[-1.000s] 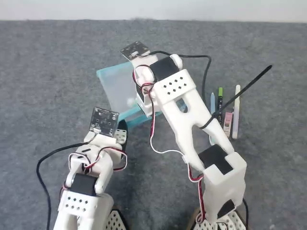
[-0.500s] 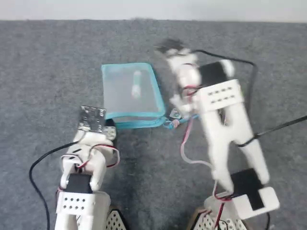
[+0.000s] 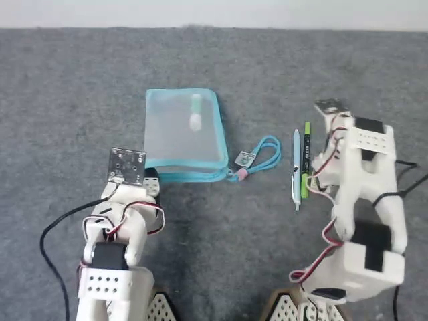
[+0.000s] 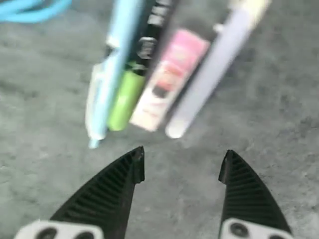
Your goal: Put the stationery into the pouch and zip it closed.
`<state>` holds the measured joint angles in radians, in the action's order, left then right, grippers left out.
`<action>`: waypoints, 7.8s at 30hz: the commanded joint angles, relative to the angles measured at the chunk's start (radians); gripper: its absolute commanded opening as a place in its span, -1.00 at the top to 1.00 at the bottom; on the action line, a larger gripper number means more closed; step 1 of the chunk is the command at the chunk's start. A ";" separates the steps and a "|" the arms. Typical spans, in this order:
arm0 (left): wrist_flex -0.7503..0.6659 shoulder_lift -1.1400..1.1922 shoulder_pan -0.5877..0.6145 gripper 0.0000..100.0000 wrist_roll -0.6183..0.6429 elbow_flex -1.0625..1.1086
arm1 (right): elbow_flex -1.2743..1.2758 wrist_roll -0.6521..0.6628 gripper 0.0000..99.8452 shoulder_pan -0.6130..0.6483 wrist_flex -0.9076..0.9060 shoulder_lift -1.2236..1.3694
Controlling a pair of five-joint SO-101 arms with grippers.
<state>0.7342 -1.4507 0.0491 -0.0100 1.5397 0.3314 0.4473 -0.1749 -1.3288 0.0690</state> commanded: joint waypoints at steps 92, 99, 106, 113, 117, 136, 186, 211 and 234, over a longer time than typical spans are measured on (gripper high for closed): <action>-0.017 -0.018 0.021 0.98 0.017 -0.007 | 0.176 0.126 0.99 0.779 -0.455 -1.021; -0.017 -0.018 0.015 0.98 0.017 -0.007 | 0.189 0.072 0.99 0.782 -0.394 -0.891; -0.017 -0.018 0.018 0.98 0.017 -0.007 | 0.187 -0.080 0.99 0.780 -0.255 -0.748; -0.017 -0.018 0.015 0.98 0.017 -0.007 | 0.060 -0.212 0.99 0.722 -0.203 -0.573; -0.017 -0.018 0.015 0.98 0.017 -0.007 | -0.087 -0.273 0.99 0.628 -0.174 -0.421; -0.086 -0.018 -0.075 0.98 -0.017 0.016 | -0.799 -0.511 0.82 0.651 -0.338 0.134; -0.086 -0.018 -0.043 0.98 -0.015 0.018 | -0.025 -0.203 0.99 0.740 0.090 -0.223; -0.084 -0.018 0.097 0.98 0.044 -0.019 | -0.322 -0.199 0.98 0.625 -0.128 -0.381; 0.084 -0.014 0.101 0.98 0.060 -0.120 | 0.367 -0.164 0.67 0.117 0.099 -0.456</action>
<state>0.8339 -1.4507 0.0000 -0.0100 1.5106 0.6920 0.2754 -0.0368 -1.2551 -0.3345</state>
